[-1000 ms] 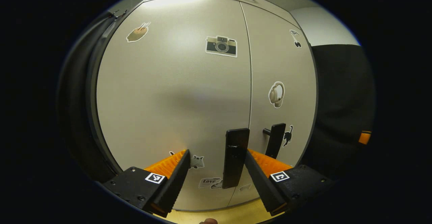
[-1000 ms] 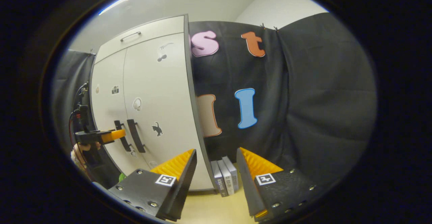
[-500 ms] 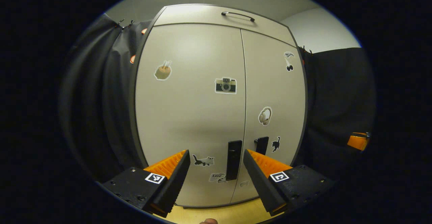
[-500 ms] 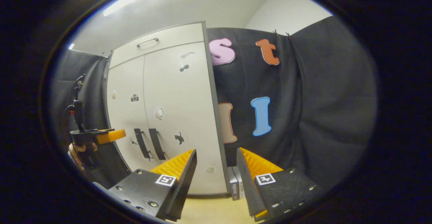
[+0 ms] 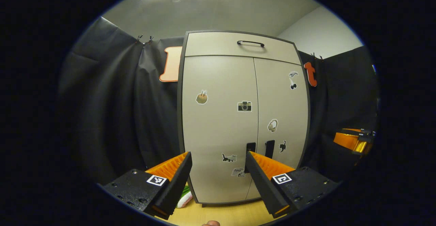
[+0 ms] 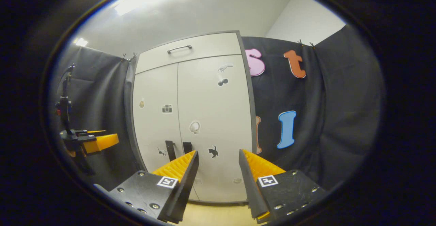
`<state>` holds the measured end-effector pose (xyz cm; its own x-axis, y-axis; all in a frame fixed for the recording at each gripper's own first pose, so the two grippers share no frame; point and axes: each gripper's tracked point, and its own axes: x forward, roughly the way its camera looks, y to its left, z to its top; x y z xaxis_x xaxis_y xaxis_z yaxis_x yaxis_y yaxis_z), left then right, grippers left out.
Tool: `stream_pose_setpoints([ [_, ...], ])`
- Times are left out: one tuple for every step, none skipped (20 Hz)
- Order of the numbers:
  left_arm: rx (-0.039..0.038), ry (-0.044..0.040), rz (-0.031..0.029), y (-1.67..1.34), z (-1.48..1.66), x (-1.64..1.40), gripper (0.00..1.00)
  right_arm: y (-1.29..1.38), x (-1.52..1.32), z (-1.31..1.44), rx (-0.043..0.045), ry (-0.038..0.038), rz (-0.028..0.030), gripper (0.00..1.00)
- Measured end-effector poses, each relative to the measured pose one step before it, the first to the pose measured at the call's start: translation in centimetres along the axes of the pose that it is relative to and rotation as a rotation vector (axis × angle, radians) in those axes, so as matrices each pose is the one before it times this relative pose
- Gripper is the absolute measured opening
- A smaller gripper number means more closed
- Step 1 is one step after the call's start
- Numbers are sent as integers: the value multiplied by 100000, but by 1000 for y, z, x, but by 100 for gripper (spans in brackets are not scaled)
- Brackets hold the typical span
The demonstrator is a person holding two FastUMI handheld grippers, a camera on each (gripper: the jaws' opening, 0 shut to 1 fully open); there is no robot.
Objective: Grab one shoe with the right hand and put it into the shoe cabinet, grab the other shoe with the left hand and put it into the shoe cabinet; then close the right door with the right hand and the left door with the left hand.
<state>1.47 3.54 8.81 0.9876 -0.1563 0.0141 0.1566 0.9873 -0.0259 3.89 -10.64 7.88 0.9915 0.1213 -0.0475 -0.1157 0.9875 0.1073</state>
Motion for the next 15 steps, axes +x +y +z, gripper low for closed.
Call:
stream_pose_setpoints([
  [-225, -88, 995, 239, 143, -587, 97, 657, -48, -150, -356, 313, 1240, 71],
  [162, -220, 727, 277, 116, -555, 97, 584, -72, -34, -502, 116, 1177, 71],
  [178, -63, 648, 91, -36, -376, 97, 463, -13, 3, -534, -105, 816, 70],
  [109, -205, 793, 217, 90, -473, 97, 431, -44, 43, -363, -78, 534, 70],
  [-32, 142, 636, 160, -58, -402, 97, 398, -80, 97, -159, -205, 669, 70],
  [27, -198, 472, 176, 17, -313, 97, 341, -80, 91, 58, -460, 467, 71],
  [33, 162, 126, 55, -43, -323, 97, 224, -94, 139, 70, -508, 360, 71],
  [-72, 331, 150, 64, -108, -226, 97, 236, -101, 108, 92, -388, 506, 71],
  [123, 203, -173, -62, -72, -91, 97, 189, -61, 55, 85, -380, 306, 71],
  [328, 271, -102, 15, -61, -58, 97, 106, -46, 49, 156, -91, 156, 71],
  [393, 123, -21, 55, -45, -146, 97, 37, -120, 14, 170, 26, 45, 71],
  [204, -158, -184, -18, 87, -42, 97, 34, -130, 55, -15, -140, -135, 71],
  [-47, -37, -301, -126, -22, -75, 97, -90, -118, 73, -142, -99, -278, 71],
  [-233, -13, -404, -65, 14, -36, 97, -45, -142, 78, -232, 65, -385, 71],
  [-278, 58, -432, -64, -47, 37, 97, -12, -113, -5, -111, -59, -164, 71],
])
